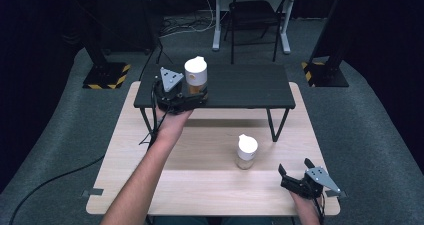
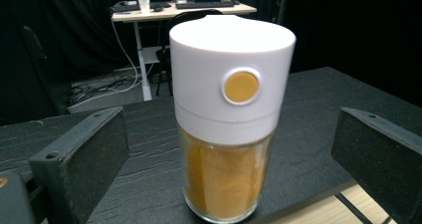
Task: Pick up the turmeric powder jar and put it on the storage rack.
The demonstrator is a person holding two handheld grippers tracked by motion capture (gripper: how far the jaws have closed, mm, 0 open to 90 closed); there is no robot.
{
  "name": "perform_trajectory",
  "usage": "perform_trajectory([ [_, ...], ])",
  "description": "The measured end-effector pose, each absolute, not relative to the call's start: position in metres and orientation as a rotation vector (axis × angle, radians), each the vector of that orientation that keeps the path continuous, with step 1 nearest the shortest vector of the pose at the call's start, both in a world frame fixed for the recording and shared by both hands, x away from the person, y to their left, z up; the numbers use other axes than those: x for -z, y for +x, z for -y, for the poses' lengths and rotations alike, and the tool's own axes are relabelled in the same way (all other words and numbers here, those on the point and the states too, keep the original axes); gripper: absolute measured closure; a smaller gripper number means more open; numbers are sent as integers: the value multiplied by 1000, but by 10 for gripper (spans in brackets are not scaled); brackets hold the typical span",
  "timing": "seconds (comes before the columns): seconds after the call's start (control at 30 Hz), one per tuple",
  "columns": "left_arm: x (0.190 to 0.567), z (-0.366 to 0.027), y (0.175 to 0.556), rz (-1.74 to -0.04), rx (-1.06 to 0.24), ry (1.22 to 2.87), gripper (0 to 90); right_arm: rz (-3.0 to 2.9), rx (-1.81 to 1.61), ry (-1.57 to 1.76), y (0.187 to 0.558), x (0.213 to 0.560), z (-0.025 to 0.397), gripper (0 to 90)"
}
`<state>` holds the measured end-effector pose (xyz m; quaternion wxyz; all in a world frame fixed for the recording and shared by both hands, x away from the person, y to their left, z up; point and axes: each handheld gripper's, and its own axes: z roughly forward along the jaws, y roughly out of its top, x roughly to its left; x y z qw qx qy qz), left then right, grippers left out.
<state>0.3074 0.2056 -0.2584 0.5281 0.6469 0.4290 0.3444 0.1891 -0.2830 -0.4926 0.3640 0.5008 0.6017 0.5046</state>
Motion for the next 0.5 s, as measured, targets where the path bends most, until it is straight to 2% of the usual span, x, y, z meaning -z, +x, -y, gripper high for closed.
perform_trajectory([
  [0.5,275,-228,281,-938,-786,1581,25,-1550,-1298,1293,190,492,283,0],
])
